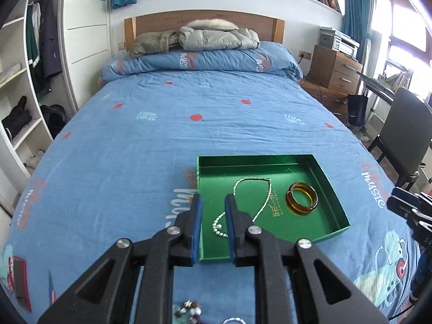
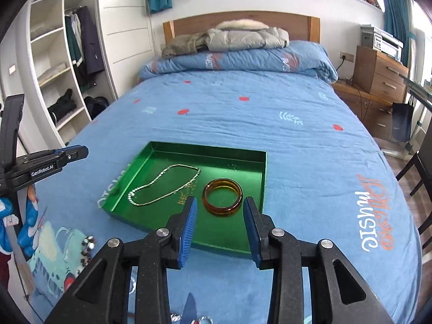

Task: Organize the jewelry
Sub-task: 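Lift both tools away from the green tray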

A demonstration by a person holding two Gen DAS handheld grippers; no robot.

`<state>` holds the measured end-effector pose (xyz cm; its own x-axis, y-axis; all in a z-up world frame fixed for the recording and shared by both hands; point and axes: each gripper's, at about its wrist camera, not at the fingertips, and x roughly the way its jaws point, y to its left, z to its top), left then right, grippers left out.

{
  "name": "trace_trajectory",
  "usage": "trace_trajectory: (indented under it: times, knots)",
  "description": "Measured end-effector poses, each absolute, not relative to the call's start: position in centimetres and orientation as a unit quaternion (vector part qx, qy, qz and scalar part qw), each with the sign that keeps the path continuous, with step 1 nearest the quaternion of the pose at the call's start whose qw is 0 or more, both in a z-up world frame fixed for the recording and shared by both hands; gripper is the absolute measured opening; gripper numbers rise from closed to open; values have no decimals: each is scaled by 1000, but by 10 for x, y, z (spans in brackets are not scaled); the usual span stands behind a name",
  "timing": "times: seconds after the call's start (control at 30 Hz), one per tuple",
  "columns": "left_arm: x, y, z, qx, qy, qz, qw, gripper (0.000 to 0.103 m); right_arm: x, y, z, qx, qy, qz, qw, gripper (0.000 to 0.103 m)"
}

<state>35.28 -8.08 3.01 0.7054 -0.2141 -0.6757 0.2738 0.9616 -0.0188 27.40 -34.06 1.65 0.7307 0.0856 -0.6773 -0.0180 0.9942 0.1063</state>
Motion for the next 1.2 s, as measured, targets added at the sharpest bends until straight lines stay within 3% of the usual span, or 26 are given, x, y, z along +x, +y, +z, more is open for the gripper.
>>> trace_trajectory:
  times: [0.23,0.63,0.83,1.0,1.2]
  knots:
    - [258,-29,61,48,352,-112,928,18,175,-340,61,57,324,32,944,35]
    - [135,12,73,26,332,-105,937,21,36,-350,86,81,277,6,957,39]
    - [107,10,77,20,319,-115,941,22,2,-352,97,78,255,2,964,43]
    - [104,2,63,19,326,-112,938,33,-6,-357,91,82,247,0,965,45]
    - [108,-2,34,1,341,-110,934,34,-3,-366,69,93,257,-3,962,45]
